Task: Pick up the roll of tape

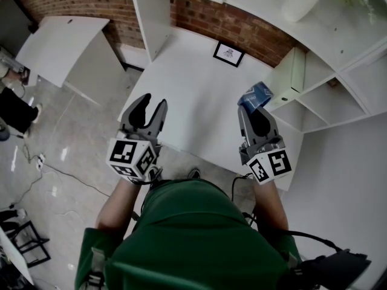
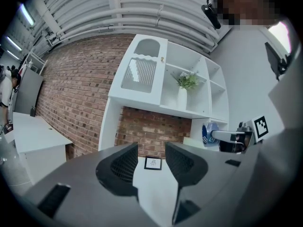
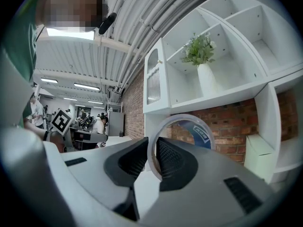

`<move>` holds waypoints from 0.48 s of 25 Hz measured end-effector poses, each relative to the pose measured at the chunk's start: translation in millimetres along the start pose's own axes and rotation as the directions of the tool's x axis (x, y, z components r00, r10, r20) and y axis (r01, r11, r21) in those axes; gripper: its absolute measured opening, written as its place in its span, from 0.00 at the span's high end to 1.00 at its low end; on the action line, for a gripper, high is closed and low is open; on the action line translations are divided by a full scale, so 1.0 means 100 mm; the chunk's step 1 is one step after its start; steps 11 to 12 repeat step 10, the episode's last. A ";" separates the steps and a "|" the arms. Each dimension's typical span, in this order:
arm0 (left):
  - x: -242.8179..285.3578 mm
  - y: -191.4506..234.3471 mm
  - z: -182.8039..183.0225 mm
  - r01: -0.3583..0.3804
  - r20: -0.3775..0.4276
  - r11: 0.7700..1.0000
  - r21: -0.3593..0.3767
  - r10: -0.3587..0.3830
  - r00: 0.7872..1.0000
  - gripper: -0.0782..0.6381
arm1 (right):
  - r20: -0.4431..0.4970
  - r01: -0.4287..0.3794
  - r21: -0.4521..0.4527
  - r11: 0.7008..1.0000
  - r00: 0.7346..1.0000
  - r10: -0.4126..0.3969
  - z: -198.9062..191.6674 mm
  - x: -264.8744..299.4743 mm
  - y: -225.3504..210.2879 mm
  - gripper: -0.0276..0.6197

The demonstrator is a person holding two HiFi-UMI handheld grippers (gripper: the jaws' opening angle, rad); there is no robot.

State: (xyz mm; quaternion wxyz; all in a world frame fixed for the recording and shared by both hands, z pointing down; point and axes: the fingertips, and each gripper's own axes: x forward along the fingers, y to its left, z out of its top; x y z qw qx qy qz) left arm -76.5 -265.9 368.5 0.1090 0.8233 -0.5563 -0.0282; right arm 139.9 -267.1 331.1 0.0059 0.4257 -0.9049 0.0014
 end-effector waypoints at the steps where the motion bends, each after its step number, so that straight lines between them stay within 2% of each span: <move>1: 0.01 -0.02 -0.01 -0.002 -0.001 1.000 0.002 0.002 1.000 0.62 | 0.001 -0.003 0.001 1.000 1.000 0.003 0.00 -0.01 -0.02 0.85; 12: 0.15 -0.27 -0.07 -0.017 -0.002 1.000 0.015 0.017 1.000 0.62 | 0.001 -0.020 0.010 1.000 1.000 0.020 -0.07 -0.15 -0.28 0.85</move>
